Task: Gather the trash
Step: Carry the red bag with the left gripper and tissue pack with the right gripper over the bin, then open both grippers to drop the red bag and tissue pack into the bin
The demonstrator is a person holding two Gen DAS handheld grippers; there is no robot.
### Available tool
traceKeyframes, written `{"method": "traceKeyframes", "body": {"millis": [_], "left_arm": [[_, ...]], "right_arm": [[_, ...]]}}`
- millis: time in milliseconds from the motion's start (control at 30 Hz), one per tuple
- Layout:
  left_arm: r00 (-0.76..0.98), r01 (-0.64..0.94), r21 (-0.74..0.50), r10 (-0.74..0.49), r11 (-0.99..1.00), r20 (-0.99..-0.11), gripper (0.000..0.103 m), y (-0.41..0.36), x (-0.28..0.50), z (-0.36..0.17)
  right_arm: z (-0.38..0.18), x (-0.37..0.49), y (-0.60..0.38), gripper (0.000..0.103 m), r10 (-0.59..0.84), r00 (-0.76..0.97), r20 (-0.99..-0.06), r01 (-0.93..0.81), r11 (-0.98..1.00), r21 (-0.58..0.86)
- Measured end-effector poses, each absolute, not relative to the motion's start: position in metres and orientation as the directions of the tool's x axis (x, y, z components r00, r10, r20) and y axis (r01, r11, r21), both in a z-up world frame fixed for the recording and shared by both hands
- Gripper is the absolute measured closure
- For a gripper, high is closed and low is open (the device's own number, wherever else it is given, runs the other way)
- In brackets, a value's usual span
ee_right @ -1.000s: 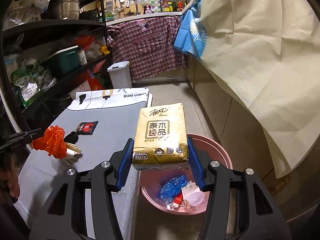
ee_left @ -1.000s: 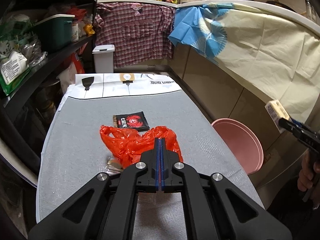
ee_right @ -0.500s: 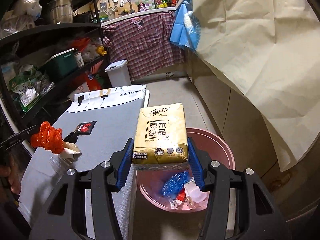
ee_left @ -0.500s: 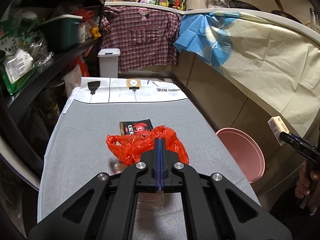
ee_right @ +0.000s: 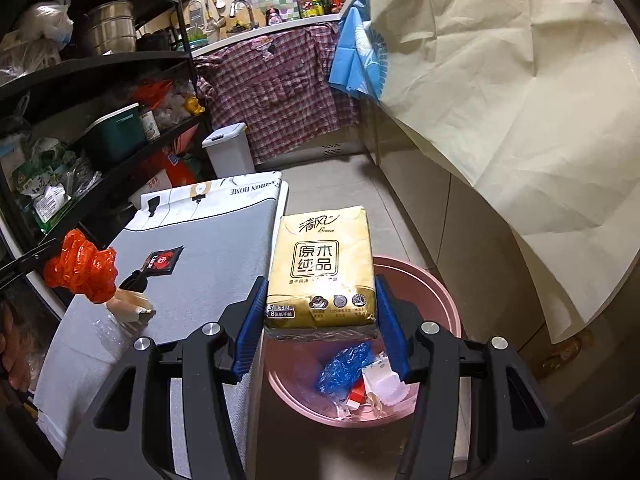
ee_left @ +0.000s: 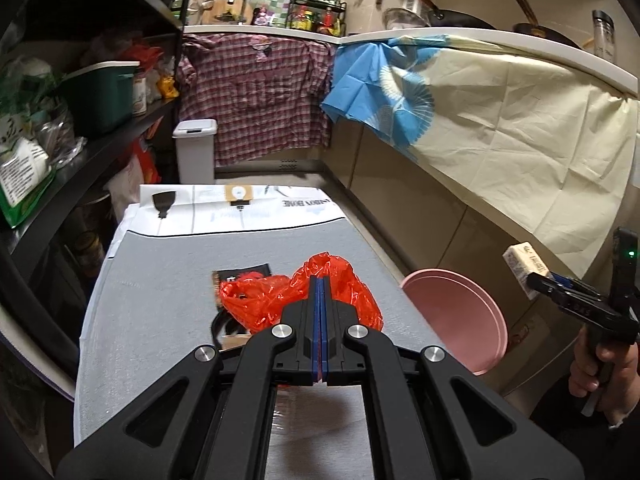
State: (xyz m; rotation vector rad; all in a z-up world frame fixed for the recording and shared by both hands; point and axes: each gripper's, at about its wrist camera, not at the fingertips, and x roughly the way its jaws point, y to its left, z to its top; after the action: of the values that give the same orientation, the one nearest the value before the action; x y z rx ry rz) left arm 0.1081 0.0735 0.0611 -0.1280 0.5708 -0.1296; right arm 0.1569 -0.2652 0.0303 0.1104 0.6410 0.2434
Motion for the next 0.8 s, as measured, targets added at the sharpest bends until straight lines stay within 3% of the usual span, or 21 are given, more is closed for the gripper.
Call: {"method": "traceKeyframes", "body": {"millis": [800], "left_arm": [[0.783,0.288,-0.156,-0.326,0.945,-0.53,0.103,-0.047,0.155,0.069]], "right_arm": [[0.02,0.177,-0.3,0.05,0.188,0.777,-0.6,-0.079,0.976,0.204]]}}
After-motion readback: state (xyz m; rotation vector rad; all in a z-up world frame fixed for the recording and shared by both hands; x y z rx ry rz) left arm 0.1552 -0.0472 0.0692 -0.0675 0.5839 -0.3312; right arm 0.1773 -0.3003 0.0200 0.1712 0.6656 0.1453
